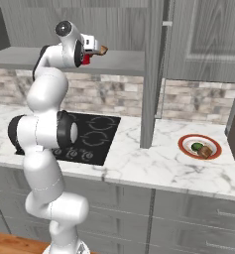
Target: Pick the avocado and bread from the counter and place them on the plate. Then pick the jam from the cabinet and place it next to the plate. Lastly close the cabinet door.
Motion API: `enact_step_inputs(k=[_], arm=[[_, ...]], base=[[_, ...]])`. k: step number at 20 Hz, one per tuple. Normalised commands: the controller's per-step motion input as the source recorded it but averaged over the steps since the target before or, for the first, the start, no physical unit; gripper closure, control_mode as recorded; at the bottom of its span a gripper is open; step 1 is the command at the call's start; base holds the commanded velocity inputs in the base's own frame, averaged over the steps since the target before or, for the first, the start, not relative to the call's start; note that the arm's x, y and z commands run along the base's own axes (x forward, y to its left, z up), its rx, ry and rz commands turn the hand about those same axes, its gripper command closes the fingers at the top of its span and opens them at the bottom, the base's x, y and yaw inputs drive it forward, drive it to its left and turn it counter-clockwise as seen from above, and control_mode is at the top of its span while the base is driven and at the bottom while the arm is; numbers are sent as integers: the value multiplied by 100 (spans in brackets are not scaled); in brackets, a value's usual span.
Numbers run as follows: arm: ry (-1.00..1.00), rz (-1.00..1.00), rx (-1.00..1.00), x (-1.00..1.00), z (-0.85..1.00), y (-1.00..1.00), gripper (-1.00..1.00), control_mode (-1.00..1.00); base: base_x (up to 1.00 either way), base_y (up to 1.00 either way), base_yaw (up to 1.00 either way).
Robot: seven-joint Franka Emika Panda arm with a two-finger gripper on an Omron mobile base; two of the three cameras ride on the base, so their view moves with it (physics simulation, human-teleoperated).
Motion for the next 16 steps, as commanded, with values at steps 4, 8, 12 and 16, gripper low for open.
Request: enact_step_inputs(k=[4, 8, 12, 16], arm=[[0, 0, 0, 0, 0, 0, 100, -100], [-3, 0, 0, -17, 0, 0, 100, -100], [-15, 0, 1, -78, 2, 0, 100, -100], [-11, 0, 4, -95, 11, 0, 100, -100]], base=[[0, 0, 0], [0, 0, 0], [0, 0, 0], [0, 0, 0]])
